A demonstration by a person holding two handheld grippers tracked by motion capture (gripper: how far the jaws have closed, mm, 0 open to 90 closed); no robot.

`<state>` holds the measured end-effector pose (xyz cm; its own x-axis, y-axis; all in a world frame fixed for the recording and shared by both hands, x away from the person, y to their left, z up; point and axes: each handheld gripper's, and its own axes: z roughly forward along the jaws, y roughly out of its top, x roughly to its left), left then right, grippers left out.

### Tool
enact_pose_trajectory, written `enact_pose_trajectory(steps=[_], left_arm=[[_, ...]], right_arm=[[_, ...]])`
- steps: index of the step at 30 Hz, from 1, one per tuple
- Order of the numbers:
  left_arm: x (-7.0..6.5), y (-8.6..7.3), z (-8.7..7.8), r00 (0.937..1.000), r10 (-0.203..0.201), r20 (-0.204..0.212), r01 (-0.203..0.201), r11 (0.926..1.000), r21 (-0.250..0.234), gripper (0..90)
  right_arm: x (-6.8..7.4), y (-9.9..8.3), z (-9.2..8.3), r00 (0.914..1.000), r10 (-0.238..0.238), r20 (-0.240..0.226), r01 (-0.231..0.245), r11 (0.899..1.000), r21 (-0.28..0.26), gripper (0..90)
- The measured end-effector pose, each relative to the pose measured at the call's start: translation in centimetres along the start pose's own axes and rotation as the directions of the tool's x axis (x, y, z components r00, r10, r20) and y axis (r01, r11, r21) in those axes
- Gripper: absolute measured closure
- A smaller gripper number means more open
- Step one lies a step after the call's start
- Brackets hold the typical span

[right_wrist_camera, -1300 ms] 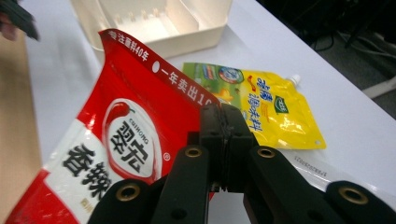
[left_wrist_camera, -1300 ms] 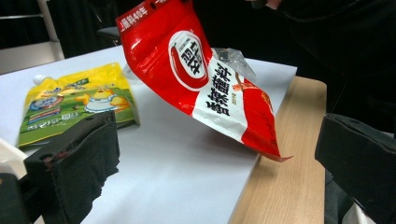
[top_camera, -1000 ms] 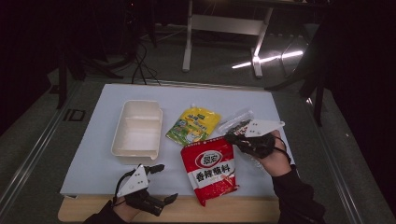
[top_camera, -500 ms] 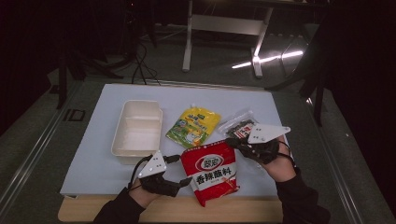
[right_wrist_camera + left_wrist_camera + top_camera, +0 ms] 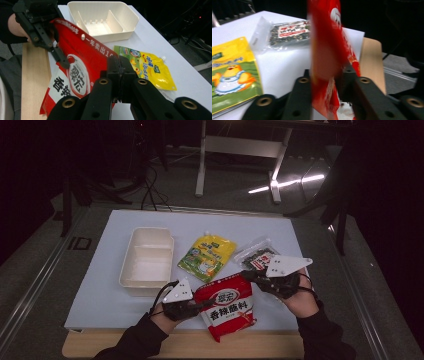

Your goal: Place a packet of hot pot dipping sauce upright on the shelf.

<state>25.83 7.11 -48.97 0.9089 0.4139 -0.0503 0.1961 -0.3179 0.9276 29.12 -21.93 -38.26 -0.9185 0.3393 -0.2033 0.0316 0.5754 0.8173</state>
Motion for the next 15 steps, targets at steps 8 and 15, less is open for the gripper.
enact_pose_trajectory(steps=[8,15], left_arm=[[-1.3,1.4,-0.6,0.9977,0.036,0.056,-0.038,0.9987,0.033,90.0],[-2.7,2.7,-1.4,0.9929,0.074,0.093,-0.078,0.9959,0.045,90.0]], right_arm=[[0.4,-0.1,-1.1,0.9999,0.003,-0.017,-0.003,1.0,-0.017,88.9],[1.2,0.1,-2.4,0.9998,-0.02,-0.007,0.02,1.0,-0.024,88.4]])
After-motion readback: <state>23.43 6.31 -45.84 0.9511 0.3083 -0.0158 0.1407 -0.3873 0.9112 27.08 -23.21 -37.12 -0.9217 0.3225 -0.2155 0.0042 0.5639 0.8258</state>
